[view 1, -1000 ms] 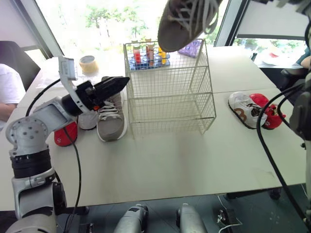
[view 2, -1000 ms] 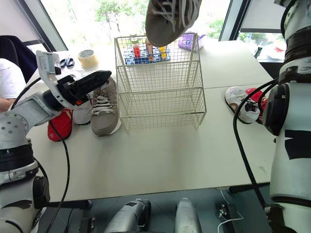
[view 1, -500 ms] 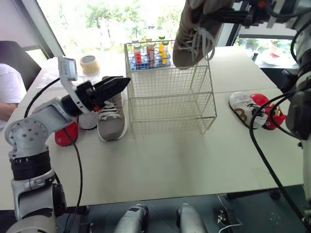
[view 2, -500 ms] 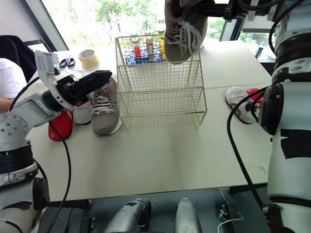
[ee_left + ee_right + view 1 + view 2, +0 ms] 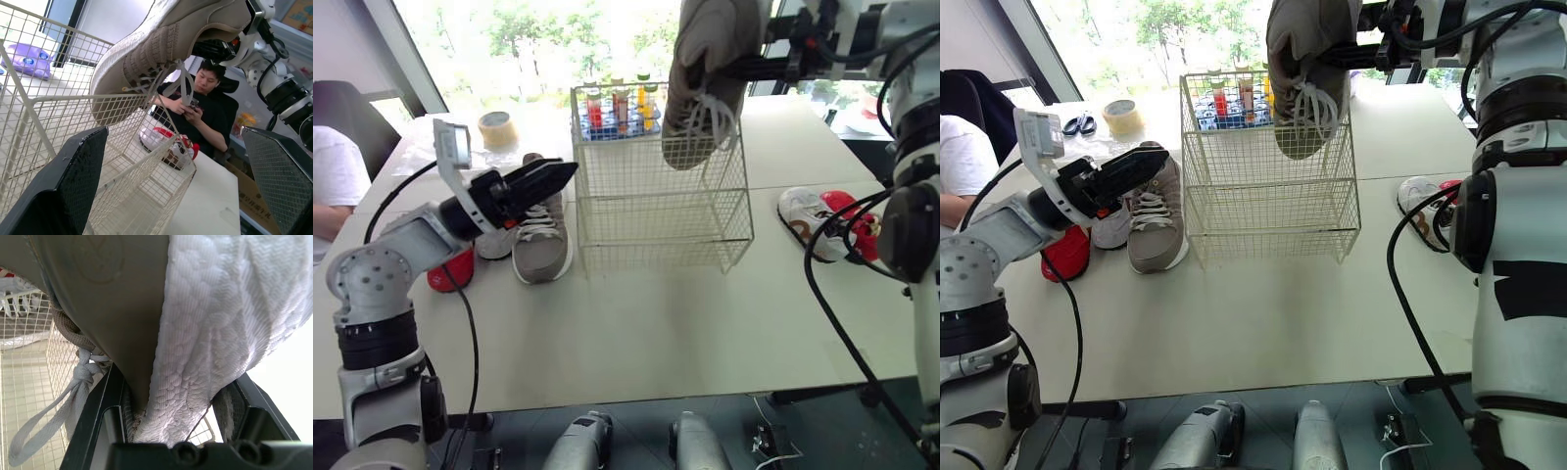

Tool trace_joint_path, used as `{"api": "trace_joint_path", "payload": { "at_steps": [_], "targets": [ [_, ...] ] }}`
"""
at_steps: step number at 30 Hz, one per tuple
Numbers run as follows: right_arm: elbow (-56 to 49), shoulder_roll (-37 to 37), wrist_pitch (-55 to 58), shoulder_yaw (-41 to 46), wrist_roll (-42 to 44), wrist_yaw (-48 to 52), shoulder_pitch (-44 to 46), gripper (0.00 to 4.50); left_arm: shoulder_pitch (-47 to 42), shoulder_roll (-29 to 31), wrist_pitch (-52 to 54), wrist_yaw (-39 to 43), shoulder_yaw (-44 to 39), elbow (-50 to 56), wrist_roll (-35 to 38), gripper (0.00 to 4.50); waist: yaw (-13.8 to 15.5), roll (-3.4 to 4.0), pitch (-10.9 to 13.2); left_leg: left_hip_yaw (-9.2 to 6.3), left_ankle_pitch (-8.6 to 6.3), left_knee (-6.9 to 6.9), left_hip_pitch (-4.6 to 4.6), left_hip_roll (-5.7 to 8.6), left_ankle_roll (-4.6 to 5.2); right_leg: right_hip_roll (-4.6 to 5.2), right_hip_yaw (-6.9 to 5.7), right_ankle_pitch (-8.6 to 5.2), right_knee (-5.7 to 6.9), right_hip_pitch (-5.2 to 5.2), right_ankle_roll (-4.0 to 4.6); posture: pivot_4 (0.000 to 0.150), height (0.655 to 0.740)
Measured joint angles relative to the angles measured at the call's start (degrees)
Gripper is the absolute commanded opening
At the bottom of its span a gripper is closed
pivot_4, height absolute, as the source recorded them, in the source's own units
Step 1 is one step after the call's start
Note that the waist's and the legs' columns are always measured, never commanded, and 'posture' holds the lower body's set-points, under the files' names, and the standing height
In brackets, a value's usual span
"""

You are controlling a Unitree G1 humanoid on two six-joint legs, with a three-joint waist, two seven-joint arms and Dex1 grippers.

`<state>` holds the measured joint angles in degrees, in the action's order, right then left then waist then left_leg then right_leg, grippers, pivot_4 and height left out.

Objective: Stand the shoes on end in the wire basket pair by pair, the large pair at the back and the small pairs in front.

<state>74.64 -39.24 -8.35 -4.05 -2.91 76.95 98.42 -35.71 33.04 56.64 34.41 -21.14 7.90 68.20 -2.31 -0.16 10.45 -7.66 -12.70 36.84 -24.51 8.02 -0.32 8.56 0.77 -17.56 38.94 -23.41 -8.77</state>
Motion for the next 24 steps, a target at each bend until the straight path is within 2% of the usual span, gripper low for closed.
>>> {"api": "trace_joint_path", "payload": {
  "at_steps": [7, 9, 11, 12, 13, 24],
  "targets": [
    [0.39, 0.71, 0.35, -0.03, -2.20, -2.38, -1.53, 1.79, 0.04, 0.00, -0.05, -1.00, -0.02, 1.29, 0.70, 4.47, -0.03, 0.00, 0.00, -0.01, 0.00, 0.01, 0.00, 0.00, 0.00, 0.00, 0.00, 0.00, 0.01, 0.00, 0.00, 0.150, 0.7400],
    [0.39, 0.99, 0.49, 0.00, -2.57, -2.58, -1.68, 2.80, 0.07, 0.00, -0.09, -1.23, -0.02, 1.30, 0.72, 4.50, -0.02, 0.00, 0.00, -0.01, 0.00, 0.03, 0.00, 0.00, 0.00, 0.00, 0.00, 0.00, 0.01, 0.02, 0.00, 0.150, 0.7400],
    [0.39, 1.09, 0.84, -0.02, -2.85, -2.36, -2.25, 3.61, 0.08, 0.00, -0.11, -1.38, -0.02, 1.30, 0.78, 4.50, -0.01, 0.00, 0.00, -0.02, 0.00, 0.05, 0.00, 0.00, 0.00, -0.01, 0.00, 0.00, 0.01, 0.03, 0.00, 0.150, 0.7400],
    [0.49, 1.09, 1.13, -0.01, -3.05, -2.34, -2.75, 4.23, 0.08, 0.00, -0.12, -1.48, -0.02, 1.29, 0.79, 4.50, -0.03, 0.00, 0.00, -0.01, 0.00, 0.05, 0.00, 0.00, 0.00, 0.00, 0.00, 0.00, 0.01, 0.02, 0.00, 0.150, 0.7400],
    [0.56, 1.09, 1.36, 0.00, -3.09, -2.34, -3.17, 4.48, 0.08, 0.00, -0.13, -1.56, -0.01, 1.30, 0.79, 4.50, -0.11, 0.00, 0.00, -0.01, 0.00, 0.04, 0.00, 0.00, 0.00, 0.00, 0.00, 0.00, 0.01, 0.02, 0.00, 0.150, 0.7400],
    [-0.08, -0.27, -0.89, 0.39, -3.24, -2.89, -3.58, 4.48, 0.08, -0.01, -0.82, -1.45, 0.10, 1.29, 0.79, 4.50, -0.34, 0.00, 0.00, -0.01, 0.00, 0.00, 0.00, -0.01, -0.01, -0.02, 0.03, 0.00, 0.02, -0.05, 0.00, 0.150, 0.7400]
  ]
}}
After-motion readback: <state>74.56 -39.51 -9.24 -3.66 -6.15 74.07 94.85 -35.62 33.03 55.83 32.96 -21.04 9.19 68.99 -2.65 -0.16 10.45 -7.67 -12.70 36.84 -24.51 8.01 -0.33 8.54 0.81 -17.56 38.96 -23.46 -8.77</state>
